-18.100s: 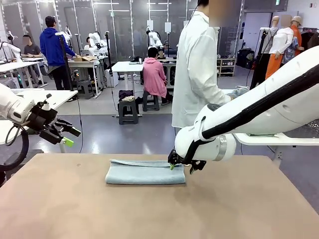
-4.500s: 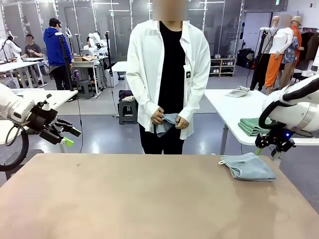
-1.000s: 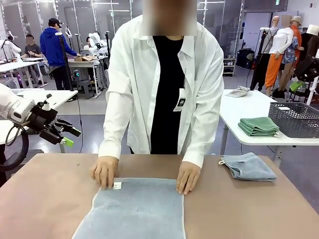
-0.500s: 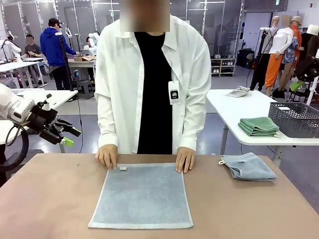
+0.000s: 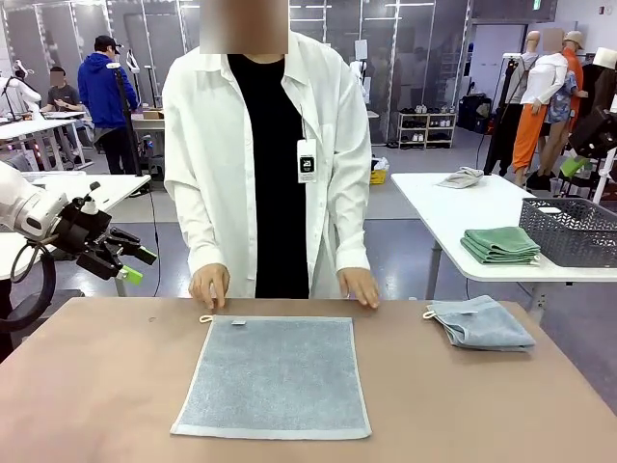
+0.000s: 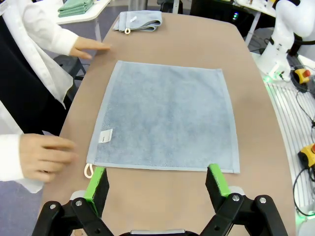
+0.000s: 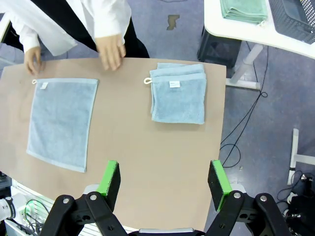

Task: Fold the towels and place them in the basket.
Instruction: When a person lays out a Towel with hook on the table, fold it in half twice.

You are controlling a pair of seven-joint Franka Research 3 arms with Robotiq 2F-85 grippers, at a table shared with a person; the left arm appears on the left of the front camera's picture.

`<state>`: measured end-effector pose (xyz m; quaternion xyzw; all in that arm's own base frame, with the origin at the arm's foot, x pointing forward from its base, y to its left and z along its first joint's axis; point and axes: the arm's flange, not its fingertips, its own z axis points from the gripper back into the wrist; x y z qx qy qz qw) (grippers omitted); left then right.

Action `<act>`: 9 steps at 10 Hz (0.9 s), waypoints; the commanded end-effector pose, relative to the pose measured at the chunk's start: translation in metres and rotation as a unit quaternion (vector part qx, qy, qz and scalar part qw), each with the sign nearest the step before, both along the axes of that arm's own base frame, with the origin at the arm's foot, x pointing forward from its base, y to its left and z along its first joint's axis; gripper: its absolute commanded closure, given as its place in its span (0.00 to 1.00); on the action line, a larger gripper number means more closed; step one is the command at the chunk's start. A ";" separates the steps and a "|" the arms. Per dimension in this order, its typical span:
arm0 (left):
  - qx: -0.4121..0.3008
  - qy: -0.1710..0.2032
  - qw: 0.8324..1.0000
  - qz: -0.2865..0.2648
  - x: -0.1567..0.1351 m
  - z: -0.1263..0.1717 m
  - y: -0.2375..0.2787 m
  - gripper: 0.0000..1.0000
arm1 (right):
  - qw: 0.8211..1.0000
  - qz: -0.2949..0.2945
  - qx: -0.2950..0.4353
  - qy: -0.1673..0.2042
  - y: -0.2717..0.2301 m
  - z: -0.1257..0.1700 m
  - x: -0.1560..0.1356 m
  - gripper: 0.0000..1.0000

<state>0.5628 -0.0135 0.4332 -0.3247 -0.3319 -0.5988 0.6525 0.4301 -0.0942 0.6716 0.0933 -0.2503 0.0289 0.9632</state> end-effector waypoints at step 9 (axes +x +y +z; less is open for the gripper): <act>0.222 -0.102 0.970 0.014 -0.099 0.101 -0.104 0.00 | 0.921 0.356 -0.083 -0.136 0.164 0.000 -0.050 0.11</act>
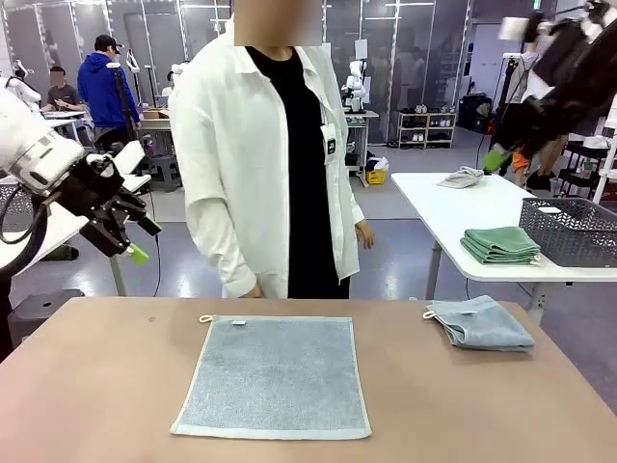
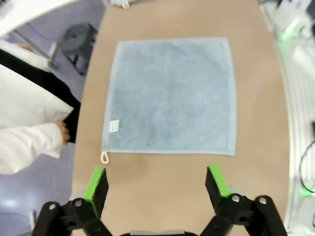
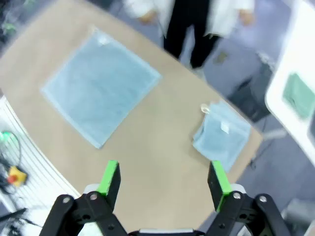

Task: Fold the towels and place them in the basket.
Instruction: When a person lays out a Towel with hook on the table, fold it in half twice.

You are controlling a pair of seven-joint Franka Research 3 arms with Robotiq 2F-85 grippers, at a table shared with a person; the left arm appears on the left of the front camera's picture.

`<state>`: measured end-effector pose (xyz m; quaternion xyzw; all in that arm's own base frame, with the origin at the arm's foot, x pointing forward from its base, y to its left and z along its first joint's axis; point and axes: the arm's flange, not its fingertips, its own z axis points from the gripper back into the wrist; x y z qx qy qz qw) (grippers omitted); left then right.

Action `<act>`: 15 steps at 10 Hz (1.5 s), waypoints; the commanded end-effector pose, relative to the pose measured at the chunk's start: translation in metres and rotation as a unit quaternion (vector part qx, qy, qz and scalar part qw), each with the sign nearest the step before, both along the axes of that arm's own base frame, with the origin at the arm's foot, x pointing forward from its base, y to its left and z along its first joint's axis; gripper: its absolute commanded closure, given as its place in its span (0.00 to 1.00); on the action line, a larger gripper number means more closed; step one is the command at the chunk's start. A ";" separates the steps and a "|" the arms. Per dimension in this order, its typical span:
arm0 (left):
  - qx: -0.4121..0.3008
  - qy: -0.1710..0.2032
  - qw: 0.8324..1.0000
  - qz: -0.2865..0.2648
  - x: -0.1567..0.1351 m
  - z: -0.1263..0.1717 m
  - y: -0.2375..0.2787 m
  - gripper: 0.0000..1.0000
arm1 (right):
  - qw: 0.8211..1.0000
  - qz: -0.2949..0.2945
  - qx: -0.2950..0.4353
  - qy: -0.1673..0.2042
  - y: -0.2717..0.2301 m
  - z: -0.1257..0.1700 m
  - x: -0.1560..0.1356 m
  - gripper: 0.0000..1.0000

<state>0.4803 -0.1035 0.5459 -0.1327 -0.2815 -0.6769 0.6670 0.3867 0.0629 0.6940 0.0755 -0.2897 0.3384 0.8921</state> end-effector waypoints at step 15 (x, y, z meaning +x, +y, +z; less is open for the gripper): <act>0.231 0.001 0.973 0.008 -0.068 -0.025 -0.082 0.00 | 0.927 0.331 -0.169 -0.046 0.104 -0.155 -0.066 0.11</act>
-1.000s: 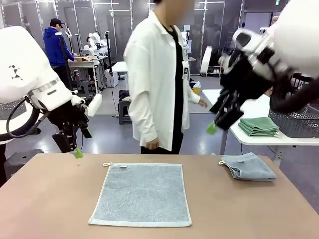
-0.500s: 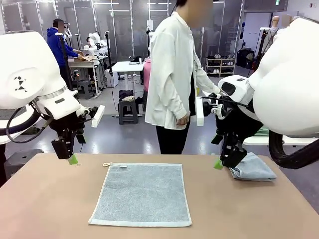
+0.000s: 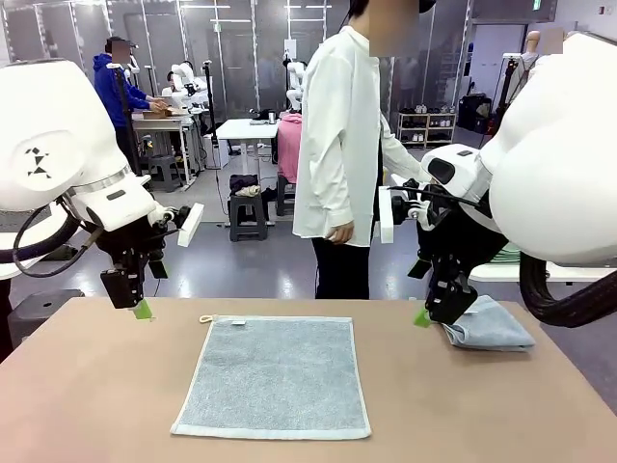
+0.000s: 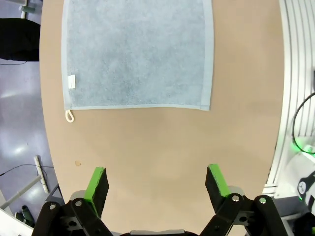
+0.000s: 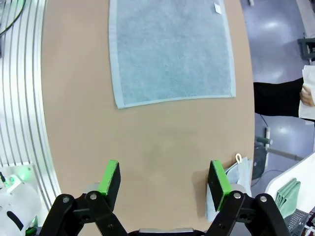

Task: Fold the towels and place them in the basket.
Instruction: When a person lays out a Towel with hook on the table, fold it in half twice.

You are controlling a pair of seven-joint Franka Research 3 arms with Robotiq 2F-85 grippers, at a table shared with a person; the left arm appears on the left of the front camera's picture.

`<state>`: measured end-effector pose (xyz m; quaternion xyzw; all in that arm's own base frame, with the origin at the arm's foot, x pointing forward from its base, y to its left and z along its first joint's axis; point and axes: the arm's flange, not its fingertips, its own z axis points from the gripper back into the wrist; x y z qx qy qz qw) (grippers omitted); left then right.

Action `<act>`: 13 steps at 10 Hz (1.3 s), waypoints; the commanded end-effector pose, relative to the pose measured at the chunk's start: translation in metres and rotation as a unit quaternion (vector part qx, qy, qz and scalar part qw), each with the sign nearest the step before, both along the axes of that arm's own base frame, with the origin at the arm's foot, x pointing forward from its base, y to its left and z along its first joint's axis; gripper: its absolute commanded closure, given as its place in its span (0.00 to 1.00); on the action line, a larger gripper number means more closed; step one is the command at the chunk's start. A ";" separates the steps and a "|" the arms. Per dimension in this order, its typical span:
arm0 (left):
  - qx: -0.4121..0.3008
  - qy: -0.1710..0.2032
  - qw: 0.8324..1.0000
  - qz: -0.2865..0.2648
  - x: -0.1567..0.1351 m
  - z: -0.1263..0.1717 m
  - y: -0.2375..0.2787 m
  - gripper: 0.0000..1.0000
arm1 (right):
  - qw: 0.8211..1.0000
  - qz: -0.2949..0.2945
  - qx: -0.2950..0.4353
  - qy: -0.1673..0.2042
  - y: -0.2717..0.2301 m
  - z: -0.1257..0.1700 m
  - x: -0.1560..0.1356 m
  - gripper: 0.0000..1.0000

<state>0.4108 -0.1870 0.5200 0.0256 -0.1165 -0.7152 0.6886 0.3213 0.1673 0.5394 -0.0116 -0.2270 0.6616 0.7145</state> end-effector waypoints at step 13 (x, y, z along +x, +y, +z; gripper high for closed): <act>0.026 0.000 1.000 -0.014 -0.042 -0.149 -0.049 0.00 | 0.993 0.000 -0.108 0.052 0.110 -0.190 -0.007 0.11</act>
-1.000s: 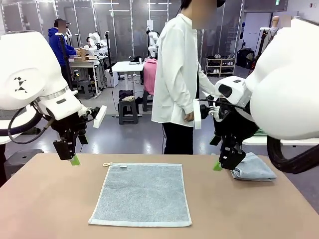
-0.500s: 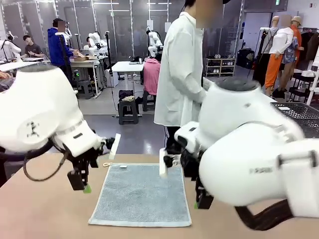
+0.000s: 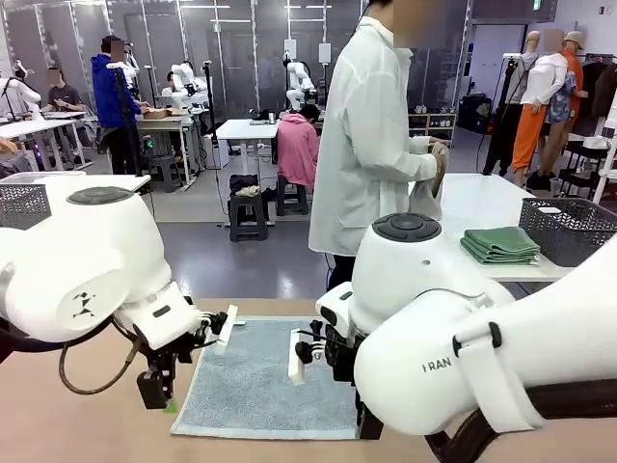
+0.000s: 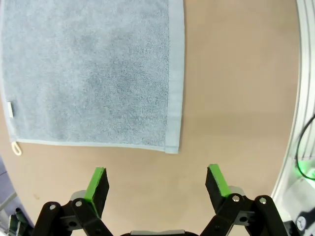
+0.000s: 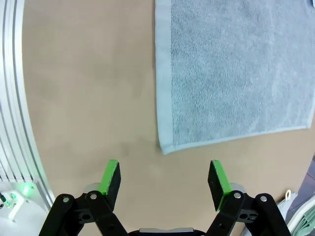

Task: Fold the towels and place them in the basket.
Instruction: When a person lays out a Towel with hook on the table, fold it in half twice.

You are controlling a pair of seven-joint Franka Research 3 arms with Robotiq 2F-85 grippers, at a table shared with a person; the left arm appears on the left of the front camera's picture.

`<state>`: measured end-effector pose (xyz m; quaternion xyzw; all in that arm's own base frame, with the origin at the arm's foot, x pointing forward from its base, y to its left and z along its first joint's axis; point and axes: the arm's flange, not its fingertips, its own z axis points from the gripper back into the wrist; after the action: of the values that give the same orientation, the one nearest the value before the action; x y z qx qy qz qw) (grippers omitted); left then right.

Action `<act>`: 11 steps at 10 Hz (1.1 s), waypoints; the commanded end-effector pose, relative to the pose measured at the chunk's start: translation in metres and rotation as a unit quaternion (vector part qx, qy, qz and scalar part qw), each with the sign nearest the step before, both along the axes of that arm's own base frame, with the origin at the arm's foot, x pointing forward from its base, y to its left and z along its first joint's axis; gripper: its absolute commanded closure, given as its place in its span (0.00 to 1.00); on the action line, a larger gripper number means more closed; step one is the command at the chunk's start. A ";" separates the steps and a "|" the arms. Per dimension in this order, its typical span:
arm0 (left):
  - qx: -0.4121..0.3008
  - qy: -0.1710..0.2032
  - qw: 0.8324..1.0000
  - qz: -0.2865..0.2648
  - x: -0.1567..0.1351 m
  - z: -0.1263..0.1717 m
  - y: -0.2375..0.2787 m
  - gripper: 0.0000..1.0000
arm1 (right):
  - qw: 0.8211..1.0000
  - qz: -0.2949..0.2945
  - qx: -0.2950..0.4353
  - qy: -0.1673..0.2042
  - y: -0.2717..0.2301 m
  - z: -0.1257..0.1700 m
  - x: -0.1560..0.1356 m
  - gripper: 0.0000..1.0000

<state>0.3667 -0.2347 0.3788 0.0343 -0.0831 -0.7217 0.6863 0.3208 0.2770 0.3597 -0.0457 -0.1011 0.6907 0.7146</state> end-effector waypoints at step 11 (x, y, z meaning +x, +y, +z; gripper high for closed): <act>-0.001 0.004 1.000 -0.007 0.000 -0.019 0.000 0.00 | 1.000 -0.010 0.008 -0.015 0.003 -0.002 0.012 0.11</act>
<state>0.3710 -0.2363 0.3609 0.0290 -0.0775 -0.7220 0.6869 0.3281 0.2795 0.3541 -0.0436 -0.1120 0.6867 0.7169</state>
